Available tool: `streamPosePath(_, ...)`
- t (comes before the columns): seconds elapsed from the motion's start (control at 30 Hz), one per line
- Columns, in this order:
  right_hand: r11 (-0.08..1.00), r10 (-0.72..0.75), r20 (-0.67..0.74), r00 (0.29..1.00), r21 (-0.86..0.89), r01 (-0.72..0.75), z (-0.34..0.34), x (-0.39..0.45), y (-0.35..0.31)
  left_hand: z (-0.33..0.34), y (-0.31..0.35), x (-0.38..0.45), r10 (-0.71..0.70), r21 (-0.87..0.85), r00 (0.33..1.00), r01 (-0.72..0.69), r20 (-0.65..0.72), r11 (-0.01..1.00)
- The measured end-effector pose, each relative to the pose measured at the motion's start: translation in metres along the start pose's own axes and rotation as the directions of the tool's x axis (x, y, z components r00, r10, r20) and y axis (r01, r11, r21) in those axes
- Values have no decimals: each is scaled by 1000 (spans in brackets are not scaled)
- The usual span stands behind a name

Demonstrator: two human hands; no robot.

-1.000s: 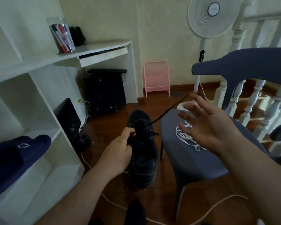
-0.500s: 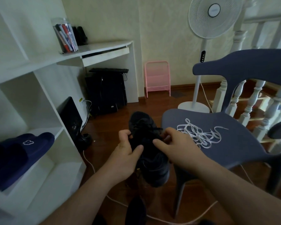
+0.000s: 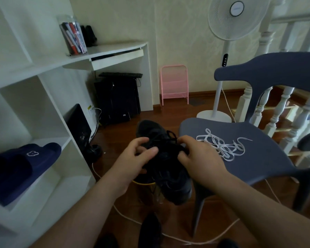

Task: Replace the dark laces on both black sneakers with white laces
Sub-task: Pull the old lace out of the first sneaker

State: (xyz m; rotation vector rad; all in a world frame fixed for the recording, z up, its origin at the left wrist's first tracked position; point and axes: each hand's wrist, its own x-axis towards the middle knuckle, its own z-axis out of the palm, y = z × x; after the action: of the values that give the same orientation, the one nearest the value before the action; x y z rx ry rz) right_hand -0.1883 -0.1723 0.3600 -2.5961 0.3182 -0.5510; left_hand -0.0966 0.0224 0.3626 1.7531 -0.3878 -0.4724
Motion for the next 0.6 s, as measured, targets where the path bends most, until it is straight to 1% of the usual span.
streamPosePath(0.03,999,-40,-12,999,-21,39,0,-1,-3,4,-2,0,53,54,998,-50,-40,997)
streamPosePath(0.07,997,-76,-23,997,-35,75,1,-2,-5,6,-4,3,111,83,988,-102,-108,991)
streamPosePath(0.1,994,-105,-33,994,-42,104,1,-3,-6,7,-6,6,150,78,973,-138,-177,987)
streamPosePath(0.13,992,-121,-39,992,-39,120,2,-5,-6,7,-7,8,152,33,959,-149,-237,988)
streamPosePath(0.2,994,-109,-46,993,5,109,1,-4,-6,3,-10,17,77,-61,937,-104,-340,993)
streamPosePath(0.27,994,-104,-44,994,38,106,-1,-3,-5,-6,-14,24,11,-39,906,-30,-424,999)
streamPosePath(0.3,993,-116,-33,993,35,117,-3,-4,-4,-13,-17,26,4,26,900,7,-435,1000)
streamPosePath(0.33,991,-125,-16,992,38,125,-4,-5,-4,-21,-21,28,15,148,908,52,-419,988)
streamPosePath(0.37,991,-119,5,993,61,119,-5,-6,-3,-29,-25,29,21,297,924,102,-381,949)
streamPosePath(0.4,990,-104,24,994,99,101,-5,-7,-1,-36,-28,29,3,407,939,145,-343,902)
streamPosePath(0.43,988,-82,39,996,134,76,-6,-8,0,-41,-29,29,-40,442,948,184,-315,878)
streamPosePath(0.5,988,-50,40,998,145,43,-7,-7,0,-41,-27,27,-97,367,952,205,-290,908)
streamPosePath(0.53,991,-42,38,998,130,37,-8,-7,-1,-40,-24,26,-92,300,944,191,-317,935)
streamPosePath(0.6,995,-30,33,999,97,27,-7,-7,-3,-38,-18,25,-36,182,908,122,-418,976)
